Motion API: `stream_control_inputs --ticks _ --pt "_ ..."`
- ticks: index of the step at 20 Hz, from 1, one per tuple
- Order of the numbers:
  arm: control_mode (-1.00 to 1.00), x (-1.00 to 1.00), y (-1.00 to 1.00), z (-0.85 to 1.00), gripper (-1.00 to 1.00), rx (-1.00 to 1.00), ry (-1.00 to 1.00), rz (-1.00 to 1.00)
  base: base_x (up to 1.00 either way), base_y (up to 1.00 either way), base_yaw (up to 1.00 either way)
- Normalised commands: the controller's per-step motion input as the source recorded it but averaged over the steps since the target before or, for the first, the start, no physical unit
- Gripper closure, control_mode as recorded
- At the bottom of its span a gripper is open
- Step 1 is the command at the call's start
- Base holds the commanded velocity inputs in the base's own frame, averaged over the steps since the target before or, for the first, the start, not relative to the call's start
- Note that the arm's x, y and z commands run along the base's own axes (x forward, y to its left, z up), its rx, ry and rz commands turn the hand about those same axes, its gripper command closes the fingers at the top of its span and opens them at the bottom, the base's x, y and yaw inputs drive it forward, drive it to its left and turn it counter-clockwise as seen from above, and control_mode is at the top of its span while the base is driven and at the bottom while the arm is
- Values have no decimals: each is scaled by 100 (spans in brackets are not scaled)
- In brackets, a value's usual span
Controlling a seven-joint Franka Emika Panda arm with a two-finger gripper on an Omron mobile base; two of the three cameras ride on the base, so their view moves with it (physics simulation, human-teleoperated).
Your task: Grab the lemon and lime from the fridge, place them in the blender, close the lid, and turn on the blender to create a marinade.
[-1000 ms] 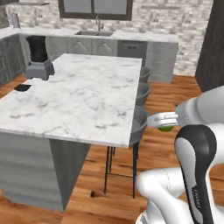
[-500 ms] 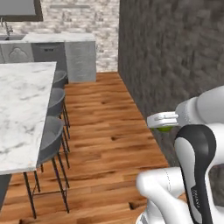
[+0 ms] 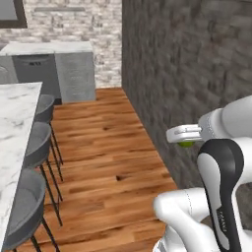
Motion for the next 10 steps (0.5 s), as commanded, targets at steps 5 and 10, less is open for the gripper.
stream_control_inputs --ticks 5,10 --pt "100 0 0 0 100 0 0 0 100 0 -3" --pt "100 0 0 0 100 0 0 0 100 0 -1"
